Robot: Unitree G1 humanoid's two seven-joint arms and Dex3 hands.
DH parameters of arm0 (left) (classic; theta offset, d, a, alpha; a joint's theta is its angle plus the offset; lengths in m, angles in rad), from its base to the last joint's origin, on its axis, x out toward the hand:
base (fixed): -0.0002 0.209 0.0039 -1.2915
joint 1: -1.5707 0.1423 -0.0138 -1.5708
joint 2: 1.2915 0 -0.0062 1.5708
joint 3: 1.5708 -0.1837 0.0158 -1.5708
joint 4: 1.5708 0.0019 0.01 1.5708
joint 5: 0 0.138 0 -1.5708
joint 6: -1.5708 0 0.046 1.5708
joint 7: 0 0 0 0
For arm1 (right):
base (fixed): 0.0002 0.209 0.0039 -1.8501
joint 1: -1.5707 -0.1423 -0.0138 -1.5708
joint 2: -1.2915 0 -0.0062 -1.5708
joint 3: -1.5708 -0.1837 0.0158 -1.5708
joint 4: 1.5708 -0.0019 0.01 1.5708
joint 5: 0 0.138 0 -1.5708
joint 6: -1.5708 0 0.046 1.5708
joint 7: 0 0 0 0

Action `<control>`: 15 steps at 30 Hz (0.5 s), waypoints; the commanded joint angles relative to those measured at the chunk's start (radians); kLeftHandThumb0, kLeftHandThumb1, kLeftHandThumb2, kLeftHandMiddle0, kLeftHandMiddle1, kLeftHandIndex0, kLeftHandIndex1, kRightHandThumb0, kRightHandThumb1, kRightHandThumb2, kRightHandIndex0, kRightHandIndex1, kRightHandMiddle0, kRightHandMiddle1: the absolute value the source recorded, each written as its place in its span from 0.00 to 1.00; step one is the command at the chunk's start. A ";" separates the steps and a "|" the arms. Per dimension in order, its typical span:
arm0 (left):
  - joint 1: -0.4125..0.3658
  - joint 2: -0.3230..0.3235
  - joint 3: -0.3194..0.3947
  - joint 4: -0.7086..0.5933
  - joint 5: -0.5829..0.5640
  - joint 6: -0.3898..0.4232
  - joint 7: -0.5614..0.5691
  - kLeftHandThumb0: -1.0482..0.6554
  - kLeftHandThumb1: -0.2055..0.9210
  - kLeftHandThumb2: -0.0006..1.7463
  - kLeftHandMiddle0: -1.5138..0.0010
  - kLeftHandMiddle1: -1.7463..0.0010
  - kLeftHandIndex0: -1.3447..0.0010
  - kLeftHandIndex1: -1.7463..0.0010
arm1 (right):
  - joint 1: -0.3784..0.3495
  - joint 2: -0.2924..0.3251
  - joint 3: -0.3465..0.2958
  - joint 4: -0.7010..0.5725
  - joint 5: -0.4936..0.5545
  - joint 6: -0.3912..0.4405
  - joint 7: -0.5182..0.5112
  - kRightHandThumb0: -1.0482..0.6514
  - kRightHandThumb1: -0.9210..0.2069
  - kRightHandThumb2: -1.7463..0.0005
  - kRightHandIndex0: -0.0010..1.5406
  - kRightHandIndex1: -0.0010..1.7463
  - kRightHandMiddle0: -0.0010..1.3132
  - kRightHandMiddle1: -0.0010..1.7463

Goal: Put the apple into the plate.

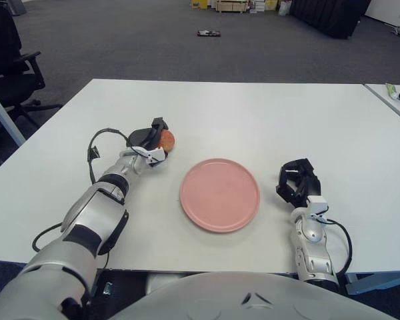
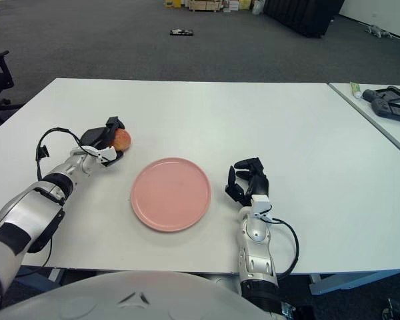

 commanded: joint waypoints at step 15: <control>-0.011 0.040 0.006 -0.110 0.020 -0.090 0.102 0.36 0.57 0.67 0.17 0.00 0.62 0.00 | 0.010 -0.001 -0.003 -0.005 0.004 0.035 -0.002 0.39 0.23 0.49 0.28 0.98 0.27 1.00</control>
